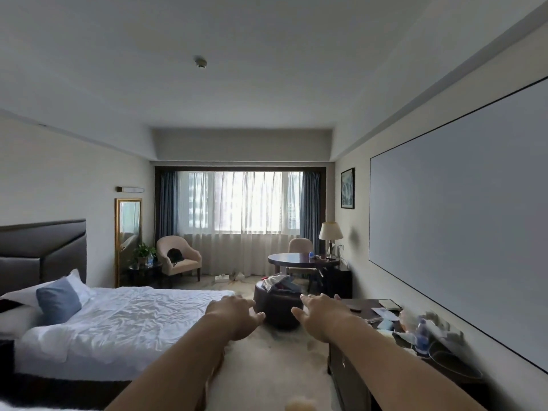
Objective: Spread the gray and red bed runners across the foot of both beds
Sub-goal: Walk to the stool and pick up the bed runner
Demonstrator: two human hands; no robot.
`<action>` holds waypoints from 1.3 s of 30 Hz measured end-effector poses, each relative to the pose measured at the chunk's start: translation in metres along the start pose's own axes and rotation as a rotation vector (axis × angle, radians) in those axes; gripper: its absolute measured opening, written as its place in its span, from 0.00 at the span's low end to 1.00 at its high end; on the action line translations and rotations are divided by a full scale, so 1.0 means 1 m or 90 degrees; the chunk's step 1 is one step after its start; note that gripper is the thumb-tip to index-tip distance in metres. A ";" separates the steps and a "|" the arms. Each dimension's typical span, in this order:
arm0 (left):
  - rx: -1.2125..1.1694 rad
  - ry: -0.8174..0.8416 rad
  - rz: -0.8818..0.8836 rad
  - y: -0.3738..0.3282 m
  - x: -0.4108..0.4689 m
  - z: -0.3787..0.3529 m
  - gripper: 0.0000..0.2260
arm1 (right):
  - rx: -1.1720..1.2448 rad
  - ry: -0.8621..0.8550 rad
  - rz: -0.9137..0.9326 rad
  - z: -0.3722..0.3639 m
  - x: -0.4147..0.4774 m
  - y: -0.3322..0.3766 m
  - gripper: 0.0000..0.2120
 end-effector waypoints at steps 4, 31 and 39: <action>0.017 -0.015 -0.004 0.010 0.086 -0.011 0.29 | 0.001 0.006 0.000 -0.026 0.088 -0.012 0.31; 0.067 -0.026 -0.068 0.066 0.766 -0.151 0.30 | 0.046 0.004 -0.065 -0.144 0.759 -0.139 0.31; -0.005 -0.058 -0.033 0.069 0.980 -0.154 0.30 | 0.055 -0.006 -0.035 -0.131 0.976 -0.194 0.31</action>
Point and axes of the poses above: each hand's wrist, its own x-axis towards the middle knuckle, its own z-axis out of the back of the hand, y = z × x, the point moved 9 cm from there along x, towards the middle knuckle, and after that the axes turned 13 degrees about x, right-handed, at the moved point
